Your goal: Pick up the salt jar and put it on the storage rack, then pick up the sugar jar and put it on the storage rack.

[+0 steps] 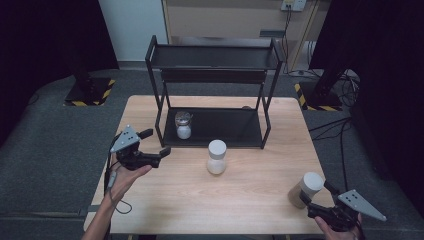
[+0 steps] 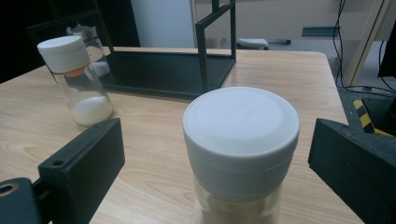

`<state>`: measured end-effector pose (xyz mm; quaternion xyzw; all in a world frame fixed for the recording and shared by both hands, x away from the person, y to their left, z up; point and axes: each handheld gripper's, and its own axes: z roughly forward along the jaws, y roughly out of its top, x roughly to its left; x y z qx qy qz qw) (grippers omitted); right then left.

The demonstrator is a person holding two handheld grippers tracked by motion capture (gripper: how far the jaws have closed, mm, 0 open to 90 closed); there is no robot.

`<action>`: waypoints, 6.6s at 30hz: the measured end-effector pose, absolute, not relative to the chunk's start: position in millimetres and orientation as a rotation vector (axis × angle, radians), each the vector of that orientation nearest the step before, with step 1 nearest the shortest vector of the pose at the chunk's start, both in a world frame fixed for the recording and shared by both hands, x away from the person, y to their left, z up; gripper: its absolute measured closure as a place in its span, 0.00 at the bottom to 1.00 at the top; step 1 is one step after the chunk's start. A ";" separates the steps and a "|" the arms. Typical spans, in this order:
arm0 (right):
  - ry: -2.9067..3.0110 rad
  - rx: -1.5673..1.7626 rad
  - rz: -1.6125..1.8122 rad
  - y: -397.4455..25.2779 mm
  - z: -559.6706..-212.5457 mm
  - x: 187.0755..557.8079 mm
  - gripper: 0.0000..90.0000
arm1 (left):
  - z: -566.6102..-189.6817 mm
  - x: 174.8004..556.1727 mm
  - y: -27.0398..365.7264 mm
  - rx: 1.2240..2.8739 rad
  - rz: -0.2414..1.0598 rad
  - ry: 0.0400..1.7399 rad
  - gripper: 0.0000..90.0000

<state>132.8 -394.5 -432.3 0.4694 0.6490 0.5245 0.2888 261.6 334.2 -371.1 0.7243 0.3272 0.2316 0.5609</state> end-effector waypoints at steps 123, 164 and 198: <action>1.801 1.098 1.516 -366.2 -384.6 168.9 0.04 | -457.7 172.4 368.7 1.738 0.548 0.859 0.07; 2.070 0.925 1.602 -273.3 -374.0 263.6 0.04 | -456.3 173.2 365.8 1.762 0.549 0.844 0.07; 2.192 0.894 1.528 -205.7 -400.1 313.2 0.10 | -455.9 173.8 365.0 1.769 0.544 0.840 0.07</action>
